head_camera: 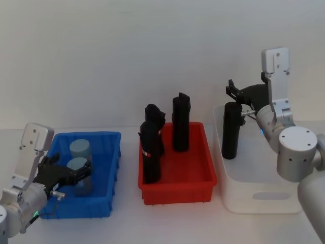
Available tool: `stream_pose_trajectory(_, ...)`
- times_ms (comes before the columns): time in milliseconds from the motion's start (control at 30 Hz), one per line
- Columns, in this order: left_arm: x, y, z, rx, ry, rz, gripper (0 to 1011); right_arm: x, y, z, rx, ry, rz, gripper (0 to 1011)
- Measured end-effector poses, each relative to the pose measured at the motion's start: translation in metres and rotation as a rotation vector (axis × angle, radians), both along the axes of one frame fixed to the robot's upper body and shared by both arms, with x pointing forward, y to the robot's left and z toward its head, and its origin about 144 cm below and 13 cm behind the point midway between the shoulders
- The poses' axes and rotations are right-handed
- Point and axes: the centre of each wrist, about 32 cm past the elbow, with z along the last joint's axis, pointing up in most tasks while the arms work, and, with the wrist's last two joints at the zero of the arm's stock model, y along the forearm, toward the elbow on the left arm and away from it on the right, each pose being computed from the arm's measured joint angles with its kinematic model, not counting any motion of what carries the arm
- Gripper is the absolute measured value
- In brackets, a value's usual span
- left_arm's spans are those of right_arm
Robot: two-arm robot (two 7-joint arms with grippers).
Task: Pick the cotton swabs from the blue box and place them into the white box.
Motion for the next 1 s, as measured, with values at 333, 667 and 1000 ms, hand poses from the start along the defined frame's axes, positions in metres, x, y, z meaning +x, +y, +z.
stream_pose_trajectory(333,0.0,0.0,-0.001,-0.003,-0.008,-0.001,1003,0.0,0.0,0.0,0.0,0.0,0.0,1002)
stream_pose_trajectory(667,0.006,0.001,0.006,-0.014,-0.009,-0.071,1003,0.0,0.0,0.0,0.0,0.0,0.0,1002)
stream_pose_trajectory(1000,0.013,0.007,0.015,-0.025,0.021,-0.108,1003,0.0,0.0,0.0,0.0,0.0,0.0,1002)
